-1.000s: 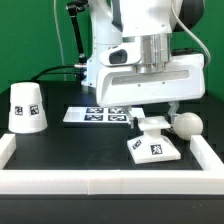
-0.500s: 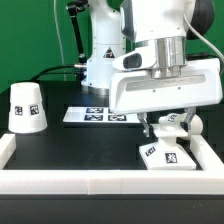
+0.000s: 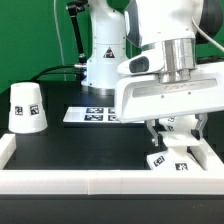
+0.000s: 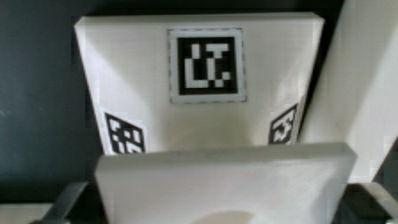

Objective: Assemble lamp

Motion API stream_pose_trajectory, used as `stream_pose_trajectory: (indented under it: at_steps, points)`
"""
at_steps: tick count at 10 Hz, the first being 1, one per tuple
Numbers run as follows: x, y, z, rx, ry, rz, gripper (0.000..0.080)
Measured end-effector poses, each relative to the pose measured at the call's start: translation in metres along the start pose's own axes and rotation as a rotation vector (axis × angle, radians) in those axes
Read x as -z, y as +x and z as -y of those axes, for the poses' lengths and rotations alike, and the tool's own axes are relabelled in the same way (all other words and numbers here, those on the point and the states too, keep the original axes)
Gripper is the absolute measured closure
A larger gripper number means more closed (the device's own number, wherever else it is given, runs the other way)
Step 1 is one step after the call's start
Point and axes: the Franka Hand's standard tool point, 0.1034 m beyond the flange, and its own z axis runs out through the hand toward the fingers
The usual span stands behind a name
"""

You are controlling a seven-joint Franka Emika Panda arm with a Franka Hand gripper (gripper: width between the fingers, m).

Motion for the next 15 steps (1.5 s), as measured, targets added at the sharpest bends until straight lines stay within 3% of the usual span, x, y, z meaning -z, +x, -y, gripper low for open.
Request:
stream_pose_trajectory:
  at_steps: [3,7,8,10,13,15]
  points:
    - [-0.003,0.01,0.002,-0.002,0.003,-0.012,0.0263]
    - [-0.003,0.011,0.004,-0.008,0.005,-0.011,0.0263]
    - [-0.001,0.01,0.007,-0.007,0.006,-0.012,0.0141]
    - [0.008,0.002,0.019,0.015,0.008,-0.007,0.0108]
    - [0.021,-0.019,0.012,0.078,-0.003,0.008,0.01]
    - [0.04,-0.038,0.013,0.088,-0.01,0.016,0.01]
